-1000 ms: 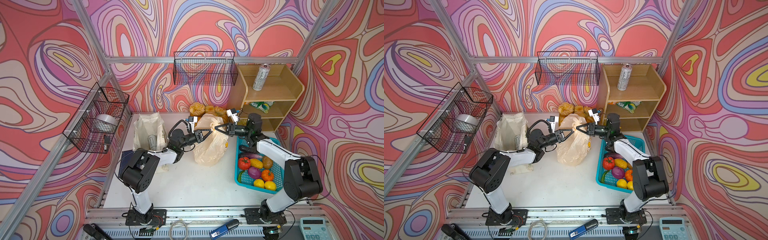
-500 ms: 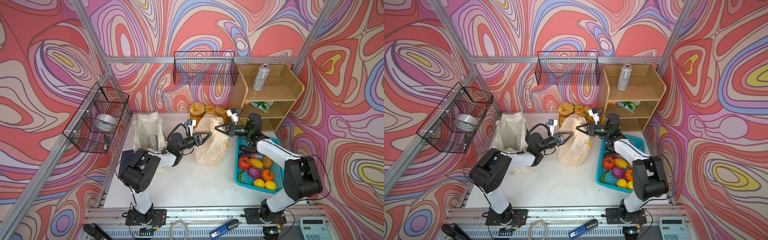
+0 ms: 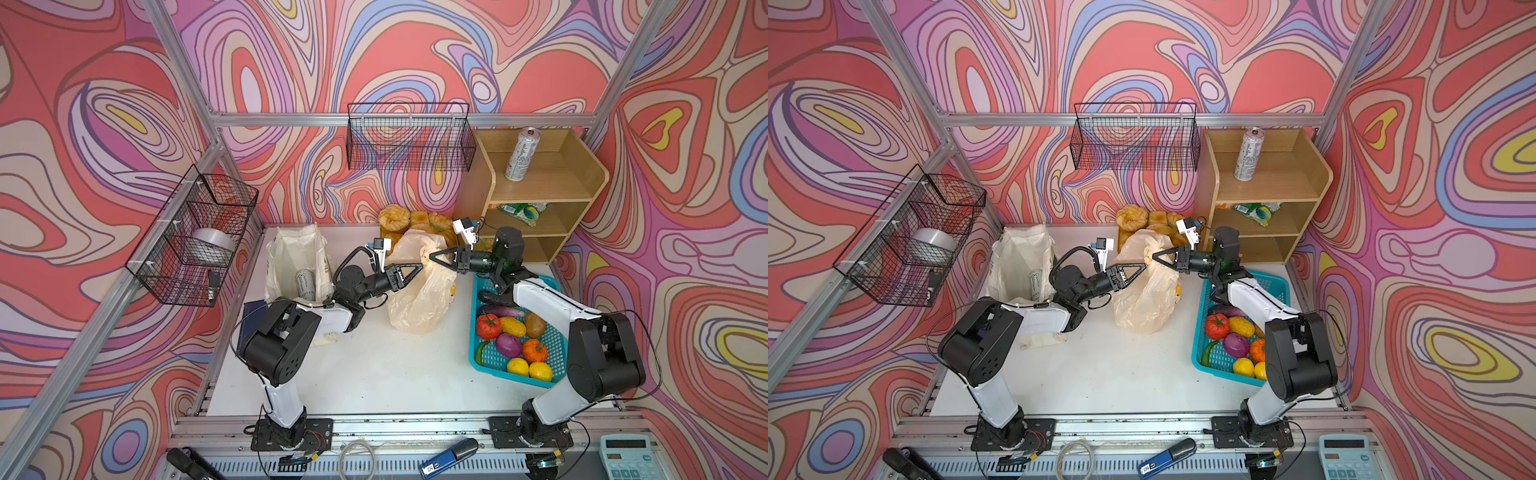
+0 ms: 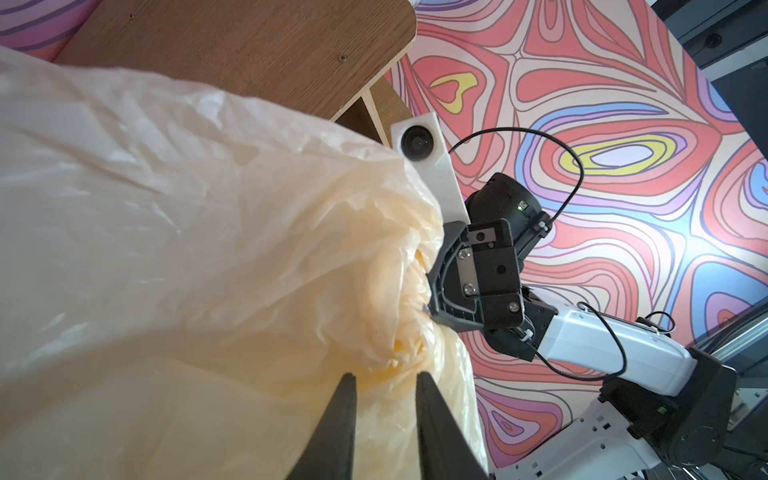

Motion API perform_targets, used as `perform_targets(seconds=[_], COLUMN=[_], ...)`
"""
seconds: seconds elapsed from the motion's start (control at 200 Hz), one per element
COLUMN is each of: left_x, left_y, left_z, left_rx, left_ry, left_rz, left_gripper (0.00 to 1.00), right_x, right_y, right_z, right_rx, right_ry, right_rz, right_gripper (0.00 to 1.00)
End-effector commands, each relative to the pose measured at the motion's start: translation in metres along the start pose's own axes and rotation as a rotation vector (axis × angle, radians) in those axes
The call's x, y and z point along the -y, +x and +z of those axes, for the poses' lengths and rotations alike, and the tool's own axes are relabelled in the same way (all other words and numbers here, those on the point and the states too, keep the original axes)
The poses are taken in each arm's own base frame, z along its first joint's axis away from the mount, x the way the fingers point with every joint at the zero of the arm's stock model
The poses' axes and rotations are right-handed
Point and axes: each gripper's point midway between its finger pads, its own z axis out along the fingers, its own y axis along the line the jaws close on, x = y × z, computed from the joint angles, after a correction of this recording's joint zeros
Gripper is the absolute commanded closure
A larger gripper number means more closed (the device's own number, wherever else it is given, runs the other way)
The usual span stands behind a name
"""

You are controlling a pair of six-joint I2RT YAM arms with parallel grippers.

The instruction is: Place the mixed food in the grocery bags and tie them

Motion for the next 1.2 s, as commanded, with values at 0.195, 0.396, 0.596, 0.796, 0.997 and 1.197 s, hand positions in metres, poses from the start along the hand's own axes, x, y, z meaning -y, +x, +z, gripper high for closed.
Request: perform_targets(seconds=[0.195,0.396,0.596,0.796,0.997,1.197], left_x=[0.02,0.018,0.01,0.004,0.006,0.01], left_y=[-0.02,-0.018,-0.01,-0.007,-0.01,-0.015], left_z=[0.009,0.01,0.003,0.002,0.005,0.01], left_rx=[0.042,0.036,0.035,0.036,0.037,0.033], left_ry=[0.079,0.08,0.051,0.034,0.044,0.064], left_rz=[0.057,0.051,0.038,0.029,0.033,0.037], left_gripper=[0.75,0.85,0.8,0.79,0.81,0.81], right_x=[0.0,0.001,0.001,0.001,0.001,0.002], right_y=[0.003,0.003,0.002,0.003,0.003,0.004], right_z=[-0.002,-0.002,-0.002,-0.002,-0.002,-0.002], right_rx=[-0.004,-0.003,-0.003,-0.003,-0.004,-0.004], right_ry=[-0.002,0.002,0.001,0.002,0.003,0.003], right_rz=[-0.014,-0.012,-0.013,-0.012,-0.013,-0.012], right_gripper=[1.0,1.0,1.0,1.0,1.0,1.0])
